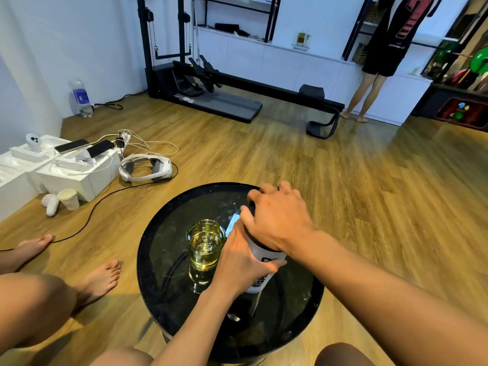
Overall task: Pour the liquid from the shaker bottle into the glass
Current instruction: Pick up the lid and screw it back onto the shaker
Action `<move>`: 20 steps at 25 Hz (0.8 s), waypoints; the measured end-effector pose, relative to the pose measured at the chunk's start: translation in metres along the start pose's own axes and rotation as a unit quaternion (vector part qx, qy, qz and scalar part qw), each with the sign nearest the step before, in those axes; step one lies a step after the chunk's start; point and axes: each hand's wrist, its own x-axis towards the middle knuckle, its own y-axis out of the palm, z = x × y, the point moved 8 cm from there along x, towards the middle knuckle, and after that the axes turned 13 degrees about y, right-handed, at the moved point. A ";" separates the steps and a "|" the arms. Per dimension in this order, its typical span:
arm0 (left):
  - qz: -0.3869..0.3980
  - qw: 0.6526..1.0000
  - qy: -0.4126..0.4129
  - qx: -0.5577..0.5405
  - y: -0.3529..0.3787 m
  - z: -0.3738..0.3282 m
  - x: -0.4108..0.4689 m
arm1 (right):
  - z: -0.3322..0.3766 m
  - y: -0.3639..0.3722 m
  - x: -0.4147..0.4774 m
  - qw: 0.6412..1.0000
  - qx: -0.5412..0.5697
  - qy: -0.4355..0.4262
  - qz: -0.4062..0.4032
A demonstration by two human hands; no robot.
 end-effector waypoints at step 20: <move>-0.002 1.000 0.005 0.022 0.001 0.003 -0.002 | 0.016 0.003 -0.001 0.989 -0.065 -0.126 0.038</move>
